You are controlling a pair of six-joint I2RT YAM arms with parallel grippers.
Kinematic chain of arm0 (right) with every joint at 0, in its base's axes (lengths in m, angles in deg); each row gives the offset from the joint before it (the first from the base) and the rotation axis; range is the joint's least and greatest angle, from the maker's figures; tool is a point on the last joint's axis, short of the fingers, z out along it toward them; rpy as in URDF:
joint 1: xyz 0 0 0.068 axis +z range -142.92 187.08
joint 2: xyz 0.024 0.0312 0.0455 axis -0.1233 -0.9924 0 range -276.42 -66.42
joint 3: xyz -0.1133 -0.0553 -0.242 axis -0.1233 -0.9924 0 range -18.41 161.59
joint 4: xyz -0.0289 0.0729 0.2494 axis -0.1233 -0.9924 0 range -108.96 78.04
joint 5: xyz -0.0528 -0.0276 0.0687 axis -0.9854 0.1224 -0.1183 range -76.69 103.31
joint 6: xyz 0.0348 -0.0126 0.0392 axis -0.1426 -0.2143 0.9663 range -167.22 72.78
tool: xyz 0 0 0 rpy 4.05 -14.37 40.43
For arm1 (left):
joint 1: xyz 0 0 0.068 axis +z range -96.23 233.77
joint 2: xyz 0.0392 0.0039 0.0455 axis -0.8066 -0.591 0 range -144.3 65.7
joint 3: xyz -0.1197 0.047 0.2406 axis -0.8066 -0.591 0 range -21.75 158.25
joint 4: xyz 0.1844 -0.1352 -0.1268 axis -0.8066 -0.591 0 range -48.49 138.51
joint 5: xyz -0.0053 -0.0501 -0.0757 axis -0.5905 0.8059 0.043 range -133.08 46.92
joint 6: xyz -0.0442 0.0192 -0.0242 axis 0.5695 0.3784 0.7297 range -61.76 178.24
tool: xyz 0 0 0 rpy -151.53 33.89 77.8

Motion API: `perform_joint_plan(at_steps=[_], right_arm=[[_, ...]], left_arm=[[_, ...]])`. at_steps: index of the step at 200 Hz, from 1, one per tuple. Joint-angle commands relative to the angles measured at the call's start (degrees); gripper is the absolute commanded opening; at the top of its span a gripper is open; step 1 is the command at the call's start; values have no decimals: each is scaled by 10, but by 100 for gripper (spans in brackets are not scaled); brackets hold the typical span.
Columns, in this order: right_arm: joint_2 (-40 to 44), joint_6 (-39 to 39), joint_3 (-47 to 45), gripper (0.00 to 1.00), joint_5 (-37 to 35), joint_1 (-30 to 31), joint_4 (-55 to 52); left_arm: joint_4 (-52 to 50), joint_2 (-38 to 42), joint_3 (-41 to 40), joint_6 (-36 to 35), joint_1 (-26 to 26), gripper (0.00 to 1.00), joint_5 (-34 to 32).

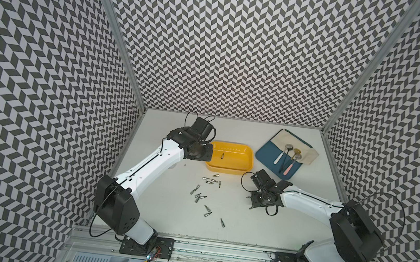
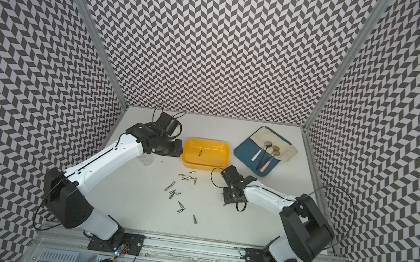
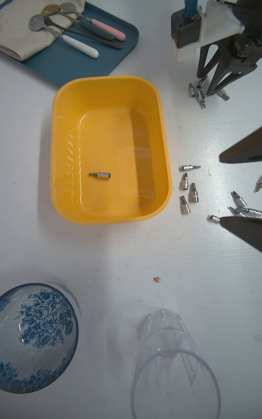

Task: Put the bit on the desktop into the storage box
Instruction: Pick up the screwdriver bit from the center of the board.

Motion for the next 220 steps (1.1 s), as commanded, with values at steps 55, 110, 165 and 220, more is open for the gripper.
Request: perform_joint_plan(at_steps=[55,110,165,220], right_arm=[[-31,-15,16,46,-16,-1,18],[-36,-16,18,38,-5,-1,7],[-33,-15,17,36,-5,-2,-3],[-36,-16,13,26,-3,-1,-9]], left_arm=[[-5,34,-17,4,-10,43,-12],[-3,64,-57,14,-19,44,-8],[-7,97,-80,30,-33,44,2],[1,115,-121,69,-88,45,2]])
